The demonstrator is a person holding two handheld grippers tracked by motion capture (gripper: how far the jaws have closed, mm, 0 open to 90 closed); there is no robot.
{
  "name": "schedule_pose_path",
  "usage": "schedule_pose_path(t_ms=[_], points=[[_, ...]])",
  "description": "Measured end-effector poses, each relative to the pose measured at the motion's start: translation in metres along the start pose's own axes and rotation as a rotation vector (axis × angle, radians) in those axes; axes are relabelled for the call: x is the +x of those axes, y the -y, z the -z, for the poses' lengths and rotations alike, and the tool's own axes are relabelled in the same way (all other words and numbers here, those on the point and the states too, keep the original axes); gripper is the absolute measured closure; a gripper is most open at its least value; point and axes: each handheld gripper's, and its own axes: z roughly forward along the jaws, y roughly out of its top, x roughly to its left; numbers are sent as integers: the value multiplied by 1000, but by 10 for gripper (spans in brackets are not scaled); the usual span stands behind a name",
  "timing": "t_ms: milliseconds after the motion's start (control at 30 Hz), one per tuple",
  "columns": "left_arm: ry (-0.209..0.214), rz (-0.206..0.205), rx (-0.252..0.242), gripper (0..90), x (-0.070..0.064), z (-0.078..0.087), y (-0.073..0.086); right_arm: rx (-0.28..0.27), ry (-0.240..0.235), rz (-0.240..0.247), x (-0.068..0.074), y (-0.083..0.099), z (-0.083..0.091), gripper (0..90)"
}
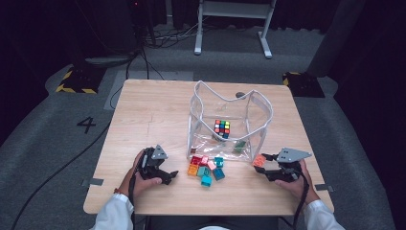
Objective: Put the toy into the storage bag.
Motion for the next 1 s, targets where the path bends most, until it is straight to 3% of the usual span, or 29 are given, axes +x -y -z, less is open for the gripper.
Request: schedule_pose_path(t_ms=[233,400,433,700,1000], points=[[9,-1,4,33,0,0,0,-8,61,-37,-21,2,20,432],[2,-13,2,33,1,0,0,-35,91,-79,-37,-5,31,432],[3,-8,3,33,1,0,0,-53,118,-77,-45,-15,39,432],[4,-9,4,33,1,0,0,-89,196,-42,-71,-65,65,432],[11,1,7,33,0,0,0,-138,202,-43,-92,-113,79,432]])
